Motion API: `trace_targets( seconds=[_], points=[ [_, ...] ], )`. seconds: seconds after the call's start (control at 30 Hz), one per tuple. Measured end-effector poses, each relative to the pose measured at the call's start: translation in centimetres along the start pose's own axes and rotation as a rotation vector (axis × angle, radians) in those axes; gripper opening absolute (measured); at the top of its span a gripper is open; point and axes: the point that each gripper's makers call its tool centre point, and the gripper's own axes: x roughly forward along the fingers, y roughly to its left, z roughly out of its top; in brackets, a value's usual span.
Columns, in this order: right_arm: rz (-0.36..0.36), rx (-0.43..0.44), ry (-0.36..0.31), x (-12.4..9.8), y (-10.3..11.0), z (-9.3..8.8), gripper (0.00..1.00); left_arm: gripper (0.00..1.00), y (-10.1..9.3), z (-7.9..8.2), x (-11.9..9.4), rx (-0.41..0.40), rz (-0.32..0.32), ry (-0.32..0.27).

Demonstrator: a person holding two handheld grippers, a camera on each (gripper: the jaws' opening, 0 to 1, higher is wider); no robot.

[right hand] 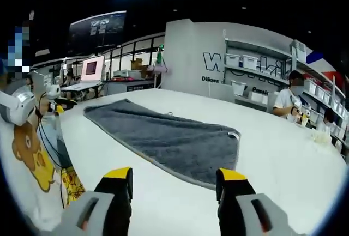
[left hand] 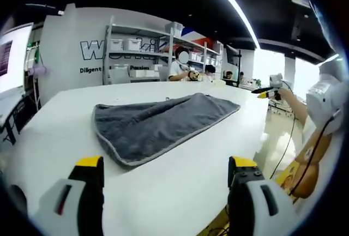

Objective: Fold the towel on the table until its edges align and the towel forms a compact rectangular stack.

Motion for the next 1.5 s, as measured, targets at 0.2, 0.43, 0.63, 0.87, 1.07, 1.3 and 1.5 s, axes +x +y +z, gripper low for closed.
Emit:
trace_targets(
  seconds=[0.2,0.43,0.63,0.87,1.07,1.3,1.5],
  points=[
    [-0.016,0.014,-0.006,-0.3,1.5,-0.3,0.77,0.99,0.4,-0.3,-0.6,0.0,0.004,0.0],
    [-0.025,0.033,0.009,-0.4,2.7,-0.7,0.92,0.99,0.8,-0.4,-1.3,0.003,0.008,-0.001],
    [-0.012,0.058,0.006,-0.4,3.4,-0.9,1.0,0.99,1.0,-0.5,-1.5,0.004,0.006,0.005],
    [0.011,0.079,0.013,-0.5,3.7,-1.2,1.0,0.99,1.1,-0.2,-1.5,0.022,-0.003,0.02],
    [0.022,0.07,0.014,-0.4,4.0,-1.1,1.0,0.99,3.4,1.8,0.4,0.056,-0.069,-0.01],
    [0.034,0.065,0.019,-0.4,4.5,-1.0,1.0,0.99,7.0,4.0,4.7,0.103,-0.216,-0.06],
    [0.034,0.059,0.034,-0.3,4.6,-1.0,1.0,0.99,11.3,5.2,9.0,0.152,-0.225,-0.081]
  ],
)
